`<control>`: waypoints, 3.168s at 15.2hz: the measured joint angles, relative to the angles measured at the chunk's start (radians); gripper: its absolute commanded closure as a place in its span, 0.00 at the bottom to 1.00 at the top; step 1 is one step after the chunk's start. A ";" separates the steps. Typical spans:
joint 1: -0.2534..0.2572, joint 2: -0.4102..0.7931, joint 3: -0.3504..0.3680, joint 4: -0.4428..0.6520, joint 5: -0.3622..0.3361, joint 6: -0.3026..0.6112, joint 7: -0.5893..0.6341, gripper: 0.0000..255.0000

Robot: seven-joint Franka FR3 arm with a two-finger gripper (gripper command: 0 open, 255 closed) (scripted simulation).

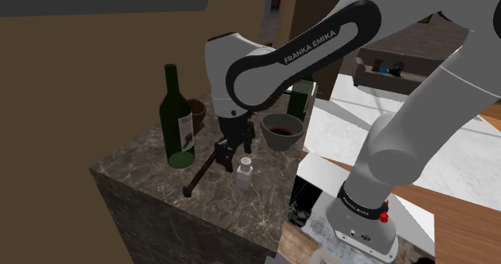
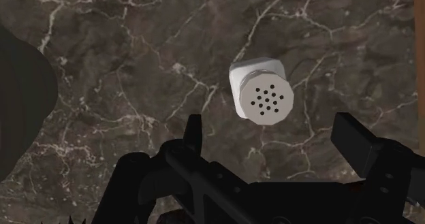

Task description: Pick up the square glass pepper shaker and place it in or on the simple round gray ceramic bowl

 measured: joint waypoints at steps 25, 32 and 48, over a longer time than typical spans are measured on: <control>0.002 0.017 0.008 -0.036 0.002 0.053 0.003 1.00; 0.005 -0.042 -0.008 0.011 0.010 -0.051 -0.006 1.00; 0.006 -0.130 -0.043 0.157 0.010 -0.283 -0.011 1.00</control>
